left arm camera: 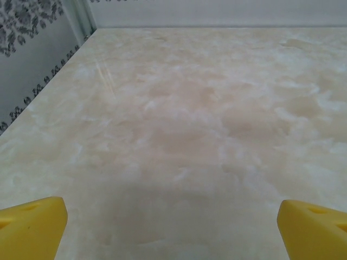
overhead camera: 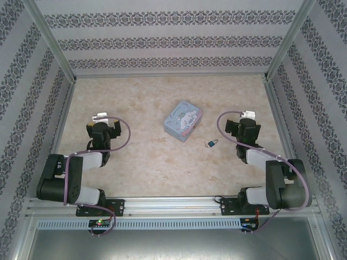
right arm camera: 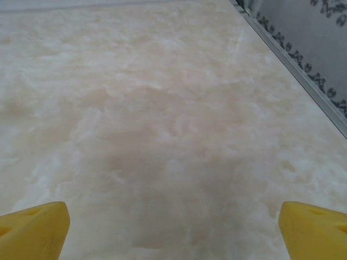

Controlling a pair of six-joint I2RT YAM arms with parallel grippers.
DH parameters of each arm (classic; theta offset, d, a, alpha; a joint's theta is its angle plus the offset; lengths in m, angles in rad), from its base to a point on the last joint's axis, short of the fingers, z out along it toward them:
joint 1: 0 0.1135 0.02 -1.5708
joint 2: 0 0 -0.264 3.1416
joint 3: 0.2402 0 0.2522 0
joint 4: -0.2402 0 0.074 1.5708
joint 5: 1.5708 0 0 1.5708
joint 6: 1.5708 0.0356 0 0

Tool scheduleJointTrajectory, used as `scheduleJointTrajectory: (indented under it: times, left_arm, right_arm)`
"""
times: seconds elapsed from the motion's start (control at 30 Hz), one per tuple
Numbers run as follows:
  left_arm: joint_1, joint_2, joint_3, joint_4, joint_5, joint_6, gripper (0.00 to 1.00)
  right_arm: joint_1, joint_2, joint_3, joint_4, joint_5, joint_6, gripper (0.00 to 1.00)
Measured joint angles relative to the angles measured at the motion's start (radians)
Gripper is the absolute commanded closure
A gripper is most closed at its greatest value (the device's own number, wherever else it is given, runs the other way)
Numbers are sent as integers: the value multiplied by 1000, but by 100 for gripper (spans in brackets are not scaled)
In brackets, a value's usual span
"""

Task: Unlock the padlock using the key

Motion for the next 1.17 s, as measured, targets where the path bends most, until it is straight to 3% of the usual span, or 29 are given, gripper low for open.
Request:
scheduleJointTrajectory:
  times: [0.2,0.5,0.83,1.17]
  left_arm:
    - [35,114,-1,85,103,-2,0]
    - [33,146,56,68,219,29,1]
    - [33,146,56,67,237,30,0]
    - [33,146,56,67,237,30,0]
  right_arm:
    - [10,159,-93,317,-74,-62,2]
    - [-43,173,-16,328,-210,-81,2]
    - [-5,173,-16,327,-211,-90,2]
    - [-27,173,-16,326,-232,-89,2]
